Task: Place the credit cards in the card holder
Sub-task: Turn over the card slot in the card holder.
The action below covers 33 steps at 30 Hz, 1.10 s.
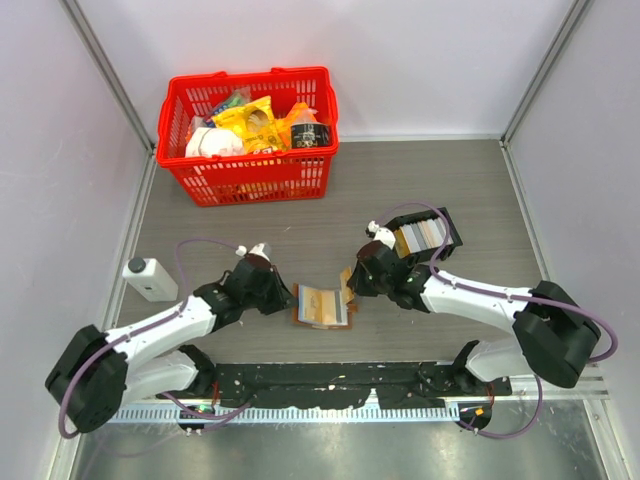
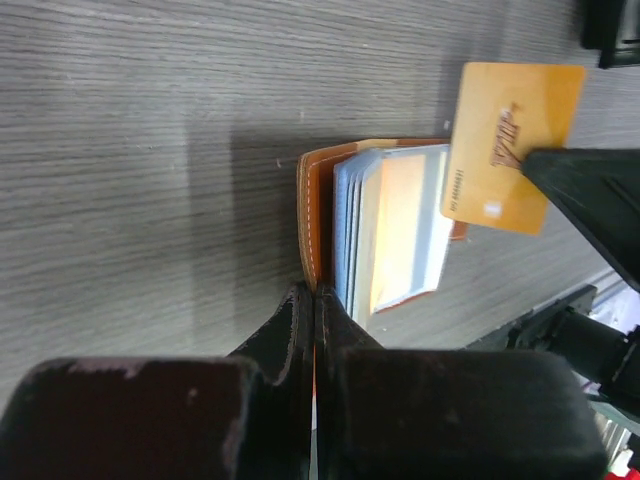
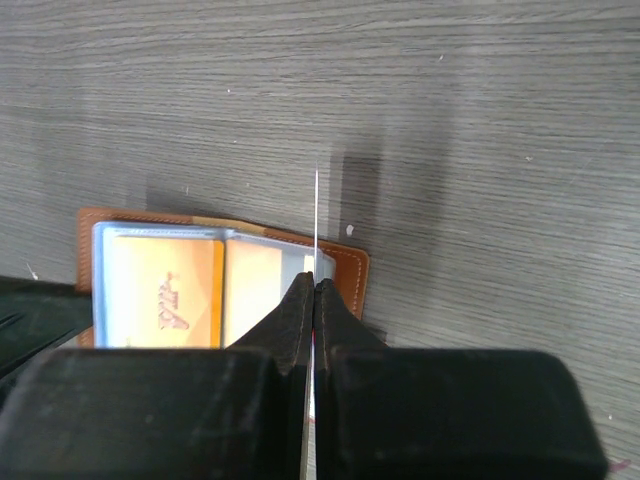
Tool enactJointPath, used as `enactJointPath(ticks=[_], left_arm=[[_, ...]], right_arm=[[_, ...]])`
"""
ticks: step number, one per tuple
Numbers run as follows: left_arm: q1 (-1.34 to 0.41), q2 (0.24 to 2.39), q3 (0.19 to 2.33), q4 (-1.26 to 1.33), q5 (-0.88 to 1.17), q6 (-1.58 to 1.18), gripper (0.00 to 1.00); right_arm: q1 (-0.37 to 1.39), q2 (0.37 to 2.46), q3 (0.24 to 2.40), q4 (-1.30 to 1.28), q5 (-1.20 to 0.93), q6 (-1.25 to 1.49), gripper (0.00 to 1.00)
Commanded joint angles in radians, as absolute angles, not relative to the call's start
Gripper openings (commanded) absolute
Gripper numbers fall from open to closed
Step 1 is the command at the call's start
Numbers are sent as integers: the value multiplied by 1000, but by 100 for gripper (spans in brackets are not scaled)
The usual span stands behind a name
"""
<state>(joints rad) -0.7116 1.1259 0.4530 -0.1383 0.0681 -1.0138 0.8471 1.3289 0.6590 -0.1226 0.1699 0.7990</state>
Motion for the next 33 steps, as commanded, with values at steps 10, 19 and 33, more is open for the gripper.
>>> enactJointPath(ticks=[10,19,33], left_arm=[[-773,1028,635,-375,13,-1006,0],[-831,1094,701,-468,-144,-1040,0],[-844,1051,655,-456,-201,-1069,0]], right_arm=[[856,1266,750,-109,184,792,1],[988,1207,779,-26,284,897,1],[1037,1195,794,-71,378,896,1]])
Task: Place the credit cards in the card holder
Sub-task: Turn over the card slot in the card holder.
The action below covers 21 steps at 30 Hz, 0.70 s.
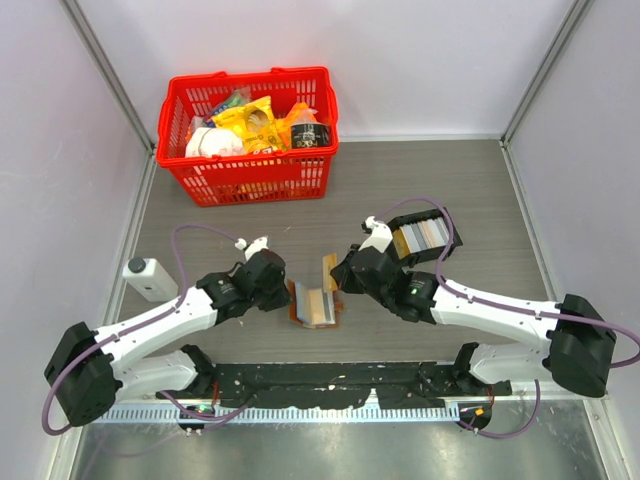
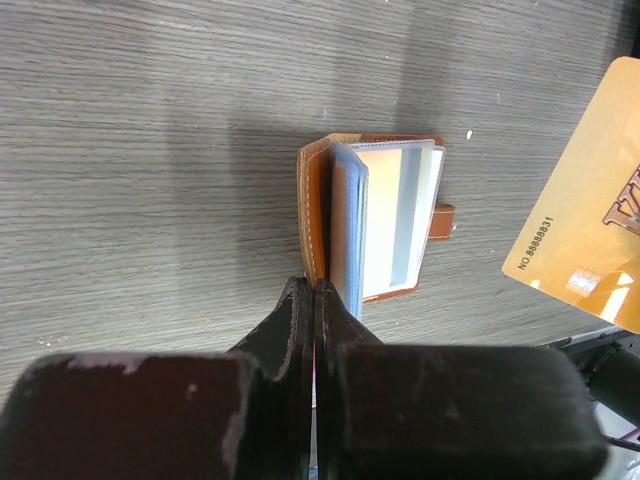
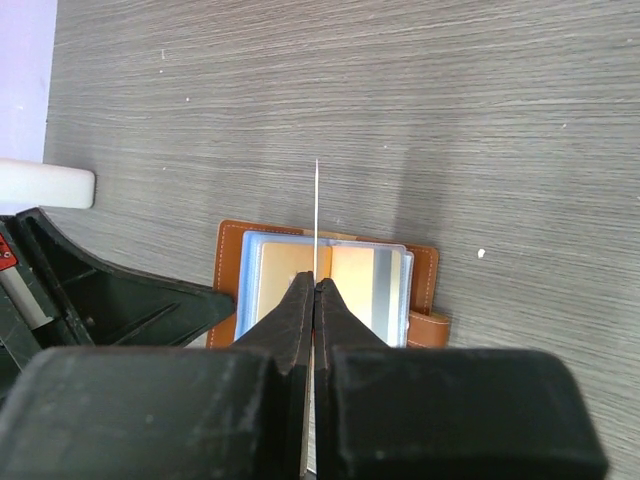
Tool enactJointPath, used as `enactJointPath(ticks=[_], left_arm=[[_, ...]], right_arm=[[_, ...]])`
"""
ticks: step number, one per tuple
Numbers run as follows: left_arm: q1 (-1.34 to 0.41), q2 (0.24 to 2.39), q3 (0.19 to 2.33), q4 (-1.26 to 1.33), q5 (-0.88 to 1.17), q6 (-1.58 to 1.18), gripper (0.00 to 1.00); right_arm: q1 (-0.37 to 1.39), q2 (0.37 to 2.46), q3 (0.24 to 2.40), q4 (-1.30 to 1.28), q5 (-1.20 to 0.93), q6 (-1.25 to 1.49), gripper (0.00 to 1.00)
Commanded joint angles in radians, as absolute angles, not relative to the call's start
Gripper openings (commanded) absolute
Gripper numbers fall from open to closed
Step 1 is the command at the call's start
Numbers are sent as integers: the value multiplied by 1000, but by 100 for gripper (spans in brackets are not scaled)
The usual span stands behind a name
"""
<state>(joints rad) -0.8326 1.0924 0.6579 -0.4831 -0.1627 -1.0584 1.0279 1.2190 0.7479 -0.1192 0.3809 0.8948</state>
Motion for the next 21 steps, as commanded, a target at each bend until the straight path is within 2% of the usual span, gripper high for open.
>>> enactJointPath(ticks=[1,21], left_arm=[[-844,1054,660,-457,-204,-1069,0],[-845,1057,634,-428,-193,-1089,0]], right_arm=[[1043,1209,799,-58,370,897,1],[1086,1397,831,75,272,928,1]])
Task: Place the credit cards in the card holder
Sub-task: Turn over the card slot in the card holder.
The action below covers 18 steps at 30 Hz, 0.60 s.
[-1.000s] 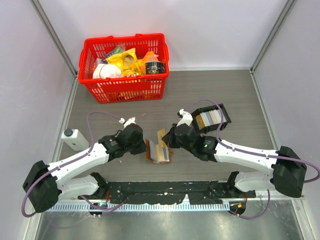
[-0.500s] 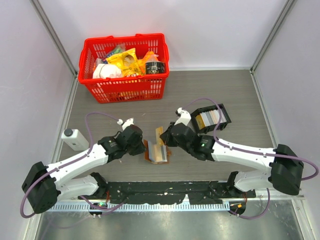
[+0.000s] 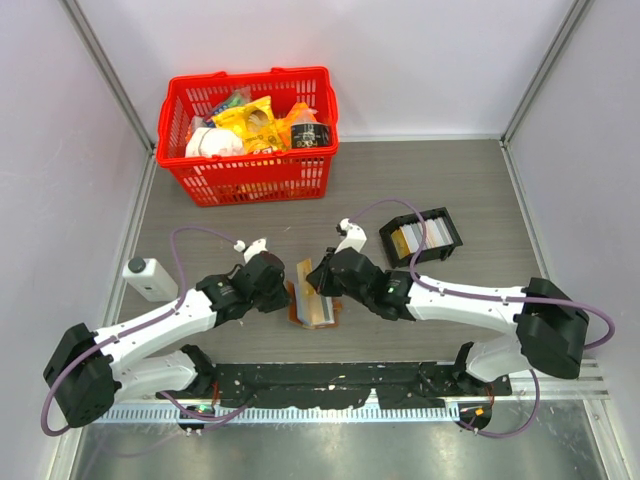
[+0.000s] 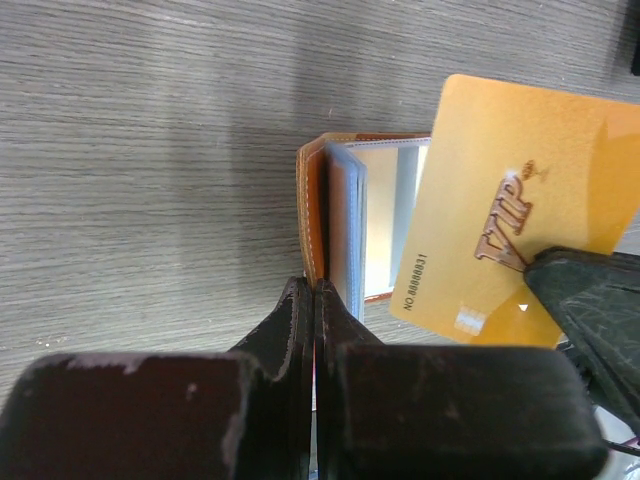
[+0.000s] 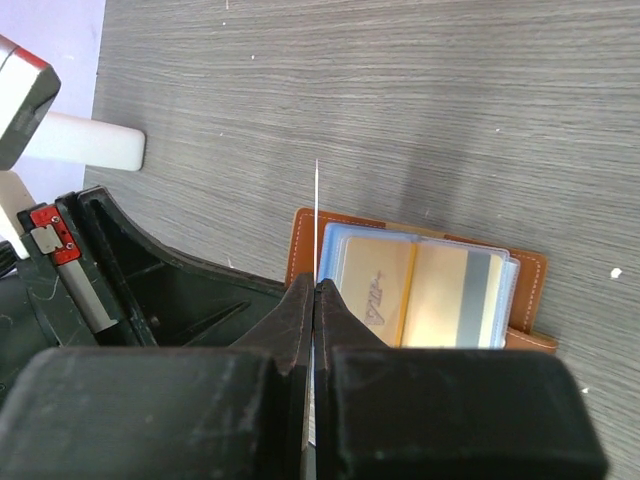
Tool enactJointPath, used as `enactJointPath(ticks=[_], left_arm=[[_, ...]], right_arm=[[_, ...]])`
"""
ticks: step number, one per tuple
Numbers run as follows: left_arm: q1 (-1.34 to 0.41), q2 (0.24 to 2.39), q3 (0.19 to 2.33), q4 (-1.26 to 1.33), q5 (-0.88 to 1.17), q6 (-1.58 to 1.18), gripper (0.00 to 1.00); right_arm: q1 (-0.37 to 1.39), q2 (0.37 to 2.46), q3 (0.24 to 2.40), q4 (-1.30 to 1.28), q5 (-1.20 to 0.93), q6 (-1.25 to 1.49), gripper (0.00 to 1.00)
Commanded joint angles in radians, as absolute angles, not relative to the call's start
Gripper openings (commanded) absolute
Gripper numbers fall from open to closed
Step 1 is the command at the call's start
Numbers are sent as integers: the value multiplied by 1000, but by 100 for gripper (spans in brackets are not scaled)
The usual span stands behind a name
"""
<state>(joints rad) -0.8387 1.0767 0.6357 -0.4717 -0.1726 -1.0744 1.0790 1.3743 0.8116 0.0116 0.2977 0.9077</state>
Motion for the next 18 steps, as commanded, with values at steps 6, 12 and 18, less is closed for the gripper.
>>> enactJointPath(ticks=[6,12,18], left_arm=[[-845,1046,630,-430,-198,-1088,0],[-844,1051,629,-423,-193,-1089,0],[-844,1048,627,-425,-198,-1089,0]], right_arm=[[1089,1425,825,81,261,936,1],[1089,1439,811,100,249,950,1],[1091,1399,807,108,255,954,1]])
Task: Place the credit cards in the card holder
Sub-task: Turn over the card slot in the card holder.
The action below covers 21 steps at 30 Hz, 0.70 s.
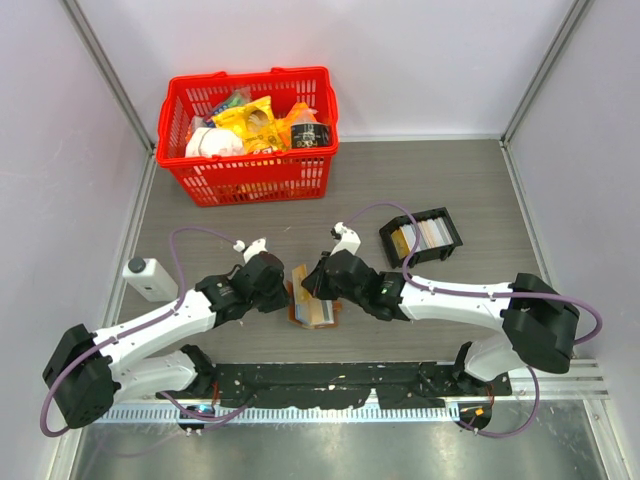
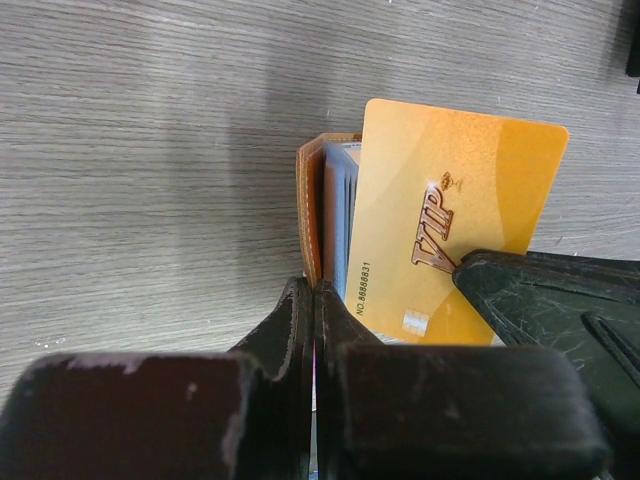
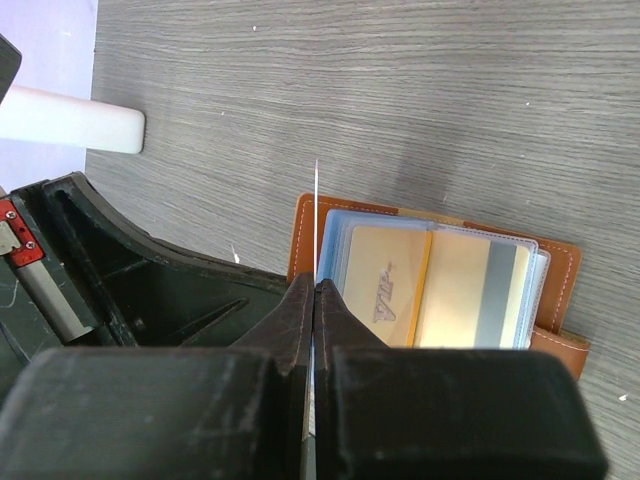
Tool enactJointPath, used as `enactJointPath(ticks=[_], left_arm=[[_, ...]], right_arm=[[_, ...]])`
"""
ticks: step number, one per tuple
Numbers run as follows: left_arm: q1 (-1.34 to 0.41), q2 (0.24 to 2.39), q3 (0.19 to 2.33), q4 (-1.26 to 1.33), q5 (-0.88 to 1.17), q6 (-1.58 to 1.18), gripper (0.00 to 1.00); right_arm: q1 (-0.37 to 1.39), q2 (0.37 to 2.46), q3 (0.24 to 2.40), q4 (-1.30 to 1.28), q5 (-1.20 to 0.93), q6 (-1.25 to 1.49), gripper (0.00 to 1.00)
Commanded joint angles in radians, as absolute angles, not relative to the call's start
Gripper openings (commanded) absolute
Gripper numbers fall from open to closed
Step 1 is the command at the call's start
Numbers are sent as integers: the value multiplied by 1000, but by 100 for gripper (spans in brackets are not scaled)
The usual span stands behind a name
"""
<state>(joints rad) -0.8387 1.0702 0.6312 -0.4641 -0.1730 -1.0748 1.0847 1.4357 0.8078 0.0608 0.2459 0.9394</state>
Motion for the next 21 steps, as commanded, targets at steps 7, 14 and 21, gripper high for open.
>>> enactJointPath(ticks=[7,14,21], left_arm=[[-845,1045,629,-425,-196,-1088,0],[-844,1039,630,-428,-199,-1085,0],[-845,1031,621,-448,-221,-1086,0]], right_arm=[[1092,1434,807,81,247,960,1],[1111,1457,833,6,298,939,1],[1134,1433,867,-130,389,902,1]])
